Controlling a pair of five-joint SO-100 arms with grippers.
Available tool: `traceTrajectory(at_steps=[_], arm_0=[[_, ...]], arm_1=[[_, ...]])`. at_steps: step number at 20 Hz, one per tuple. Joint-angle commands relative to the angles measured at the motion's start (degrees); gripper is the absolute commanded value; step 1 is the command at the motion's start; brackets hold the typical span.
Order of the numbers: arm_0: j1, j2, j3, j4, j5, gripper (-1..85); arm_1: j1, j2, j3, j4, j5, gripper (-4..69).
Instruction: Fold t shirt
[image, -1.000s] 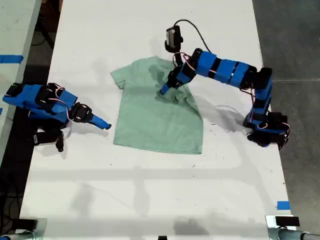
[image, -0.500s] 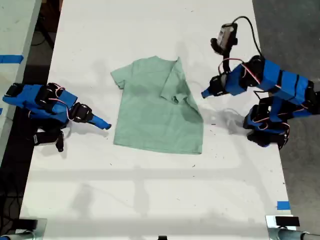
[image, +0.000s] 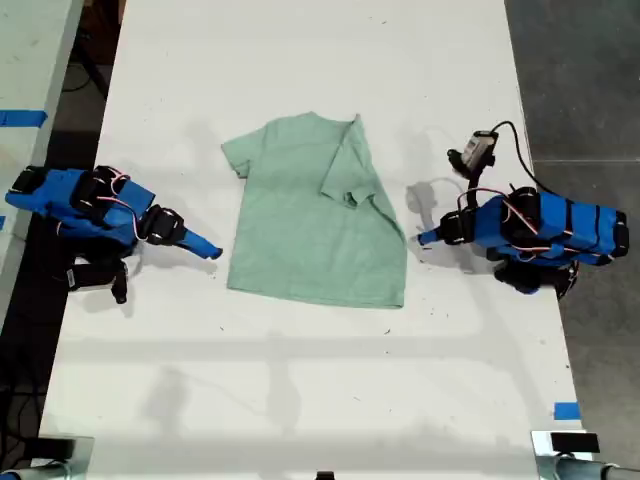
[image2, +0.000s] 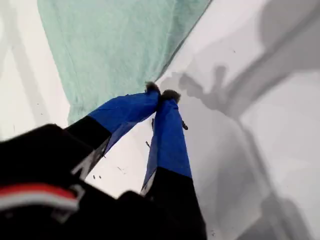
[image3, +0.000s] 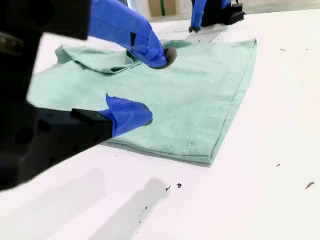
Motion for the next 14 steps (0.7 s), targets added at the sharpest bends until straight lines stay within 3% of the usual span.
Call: traceTrajectory(at_steps=[1, 14], arm_0=[[0.62, 0.26, 0.35, -1.23, 0.53, 14.9], [0.62, 0.26, 0.35, -1.23, 0.53, 14.9]], arm_1=[[-0.97, 0.97, 3.25, -0.26, 0.88, 1.3], [-1.14, 0.97, 3.25, -0.35, 0.26, 1.3]])
